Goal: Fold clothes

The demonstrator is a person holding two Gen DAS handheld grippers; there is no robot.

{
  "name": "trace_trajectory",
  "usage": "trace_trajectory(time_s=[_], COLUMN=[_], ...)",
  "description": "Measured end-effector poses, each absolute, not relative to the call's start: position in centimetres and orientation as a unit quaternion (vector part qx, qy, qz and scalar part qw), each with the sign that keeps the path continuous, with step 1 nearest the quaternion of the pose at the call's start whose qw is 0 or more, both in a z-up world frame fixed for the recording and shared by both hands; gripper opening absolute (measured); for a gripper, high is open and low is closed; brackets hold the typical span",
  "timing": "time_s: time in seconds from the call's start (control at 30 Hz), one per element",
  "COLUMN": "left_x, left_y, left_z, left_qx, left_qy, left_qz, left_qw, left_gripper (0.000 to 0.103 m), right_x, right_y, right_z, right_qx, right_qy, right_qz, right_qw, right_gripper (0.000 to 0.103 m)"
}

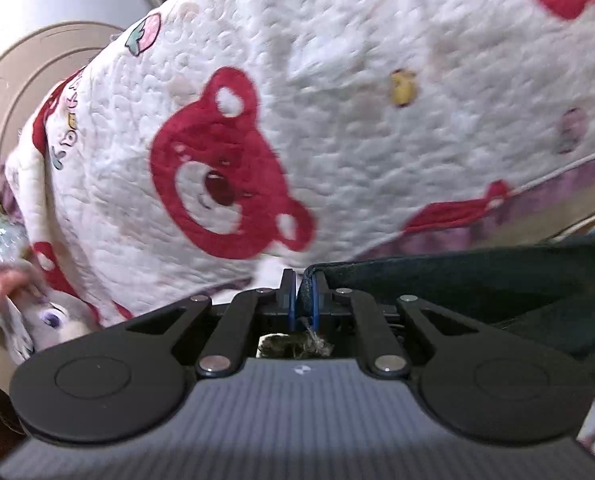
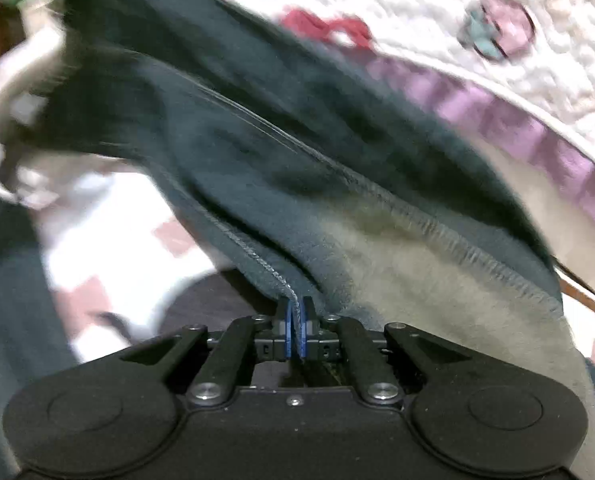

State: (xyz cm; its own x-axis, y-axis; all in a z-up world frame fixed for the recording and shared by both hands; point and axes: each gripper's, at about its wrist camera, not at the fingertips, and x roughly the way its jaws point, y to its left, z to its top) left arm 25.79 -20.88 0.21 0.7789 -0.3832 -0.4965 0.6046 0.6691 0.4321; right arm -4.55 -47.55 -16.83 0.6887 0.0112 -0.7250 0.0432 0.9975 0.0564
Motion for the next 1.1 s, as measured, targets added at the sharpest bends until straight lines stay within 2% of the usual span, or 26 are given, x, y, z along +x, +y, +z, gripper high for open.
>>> trace_trajectory(time_s=[0.1, 0.17, 0.33, 0.43, 0.53, 0.57, 0.6, 0.63, 0.73, 0.87, 1.1], left_x=[29.0, 30.1, 29.1, 28.0, 27.5, 27.5, 27.5, 27.5, 27.3, 26.5, 23.9], left_y=[-22.2, -22.9, -23.7, -23.8, -23.7, -23.7, -23.6, -23.5, -23.1, -22.2, -23.0], left_z=[-0.5, -2.3, -6.4, -7.7, -8.0, -8.0, -8.0, -8.0, -8.3, -9.4, -12.6], left_qx=[0.31, 0.333, 0.378, 0.397, 0.402, 0.4, 0.397, 0.392, 0.376, 0.327, 0.289], left_qy=[0.208, 0.223, 0.237, 0.228, 0.217, 0.215, 0.214, 0.215, 0.219, 0.257, 0.295], left_qz=[-0.25, -0.229, -0.226, -0.223, -0.221, -0.221, -0.222, -0.223, -0.245, -0.313, -0.318], left_qw=[0.893, 0.887, 0.866, 0.861, 0.862, 0.863, 0.864, 0.867, 0.866, 0.854, 0.853], left_gripper=[0.007, 0.007, 0.007, 0.007, 0.007, 0.007, 0.007, 0.007, 0.007, 0.008, 0.008], right_x=[-6.8, -7.6, -7.6, -7.5, -9.3, -10.2, -11.2, -12.3, -15.6, -21.8, -27.1], right_y=[-45.3, -44.7, -43.4, -43.3, -45.1, -46.7, -48.4, -50.5, -56.9, -67.4, -77.5], right_z=[-13.5, -13.0, -17.4, -20.3, -18.1, -16.7, -15.5, -14.8, -12.9, -13.3, -15.2], right_qx=[0.0, 0.019, 0.046, 0.066, 0.109, 0.13, 0.148, 0.158, 0.186, 0.248, 0.303], right_qy=[0.398, 0.408, 0.449, 0.472, 0.439, 0.417, 0.398, 0.393, 0.377, 0.372, 0.361], right_qz=[0.056, 0.084, 0.1, 0.096, 0.11, 0.103, 0.087, 0.043, -0.094, -0.283, -0.422], right_qw=[0.916, 0.909, 0.887, 0.874, 0.885, 0.894, 0.901, 0.905, 0.903, 0.848, 0.774], right_gripper=[0.006, 0.006, 0.006, 0.014, 0.02, 0.028, 0.048, 0.055, 0.055, 0.056, 0.057])
